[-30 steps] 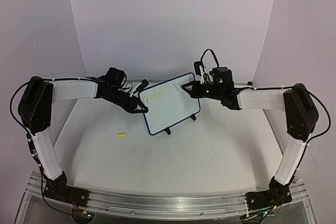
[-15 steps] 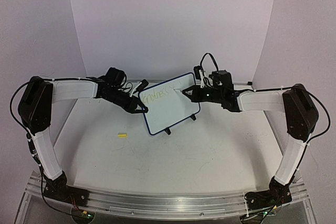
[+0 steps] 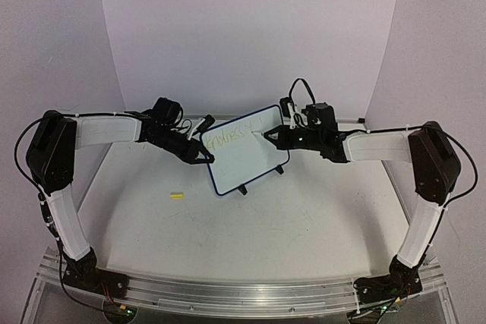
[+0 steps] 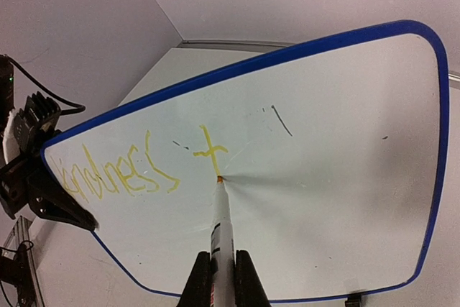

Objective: Write a sentence on the whiteboard
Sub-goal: Write on the whiteboard with the whiteboard marker without the cap.

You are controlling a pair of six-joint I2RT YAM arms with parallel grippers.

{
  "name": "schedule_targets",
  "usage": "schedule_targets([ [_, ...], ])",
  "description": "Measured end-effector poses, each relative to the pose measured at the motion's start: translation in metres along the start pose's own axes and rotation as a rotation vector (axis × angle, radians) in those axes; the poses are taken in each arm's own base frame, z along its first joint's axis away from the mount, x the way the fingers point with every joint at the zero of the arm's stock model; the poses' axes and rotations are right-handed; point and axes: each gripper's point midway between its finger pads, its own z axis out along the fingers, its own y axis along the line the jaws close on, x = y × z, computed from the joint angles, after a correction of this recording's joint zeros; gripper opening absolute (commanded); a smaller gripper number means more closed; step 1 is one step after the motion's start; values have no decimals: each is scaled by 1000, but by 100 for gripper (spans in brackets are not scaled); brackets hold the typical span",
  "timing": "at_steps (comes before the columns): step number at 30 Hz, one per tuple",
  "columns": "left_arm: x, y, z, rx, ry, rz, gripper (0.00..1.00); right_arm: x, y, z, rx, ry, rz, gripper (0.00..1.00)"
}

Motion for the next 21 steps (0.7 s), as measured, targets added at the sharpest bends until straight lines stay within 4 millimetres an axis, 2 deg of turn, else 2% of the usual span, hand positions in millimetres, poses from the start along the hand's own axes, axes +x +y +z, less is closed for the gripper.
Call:
schedule_targets([
  [15,0,0,0,0,0,-10,0,0,-4,0,37,-6,1,0],
  [21,0,0,0,0,0,-5,0,-8,-7,-8,72,-37,13,0],
])
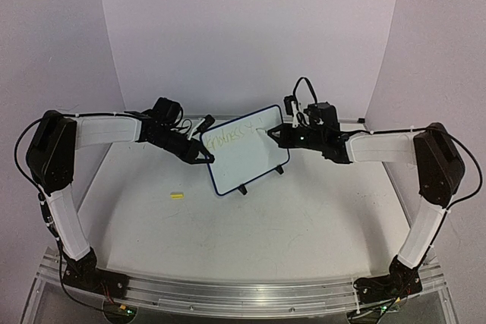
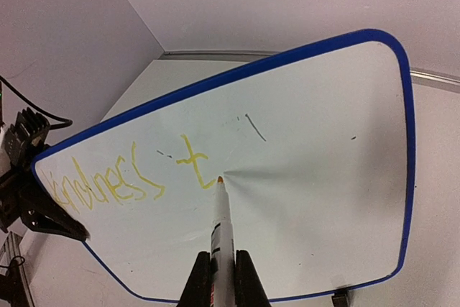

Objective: Write a sentence on the whiteboard
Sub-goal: Write on the whiteboard with the whiteboard marker without the cap.

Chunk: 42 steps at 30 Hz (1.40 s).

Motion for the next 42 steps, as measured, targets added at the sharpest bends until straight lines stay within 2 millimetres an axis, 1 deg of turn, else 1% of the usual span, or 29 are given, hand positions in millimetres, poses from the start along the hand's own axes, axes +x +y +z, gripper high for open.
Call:
schedule_targets([
  [4,0,0,0,0,0,4,0,-10,4,-7,-4,-30,4,0],
  [7,0,0,0,0,0,4,0,-15,6,-9,-11,-44,4,0],
  [16,0,0,0,0,0,6,0,-13,8,-8,-22,-38,16,0],
  [31,0,0,0,0,0,5,0,-10,1,4,-2,-32,25,0],
  [42,0,0,0,0,1,1,0,-13,5,6,-26,-31,17,0],
])
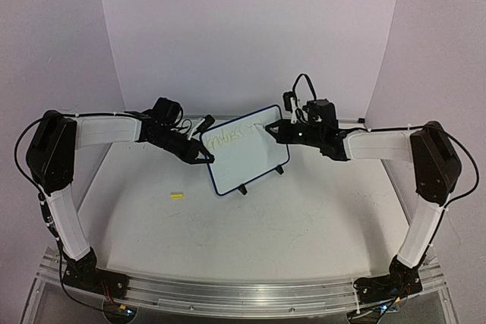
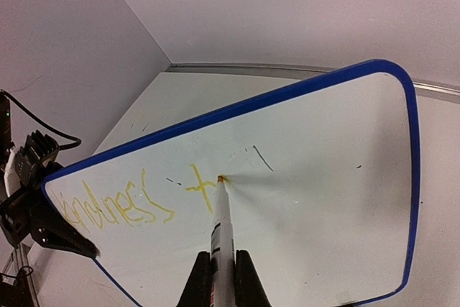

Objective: Write a sentence on the whiteboard
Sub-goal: Write on the whiteboard with the whiteboard marker without the cap.

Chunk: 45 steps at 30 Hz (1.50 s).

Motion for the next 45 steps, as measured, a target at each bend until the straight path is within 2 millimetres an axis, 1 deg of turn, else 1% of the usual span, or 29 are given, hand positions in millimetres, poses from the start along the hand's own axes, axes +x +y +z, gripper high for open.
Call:
schedule_targets([
  [9,0,0,0,0,0,1,0,3,2,0,-13,10,-10,0],
  [17,0,0,0,0,0,-4,0,12,-3,0,1,26,-9,0],
  [30,0,0,0,0,0,-8,0,9,-11,-1,50,8,-8,0],
  [45,0,0,0,0,0,-10,0,7,-10,-1,49,8,-9,0],
])
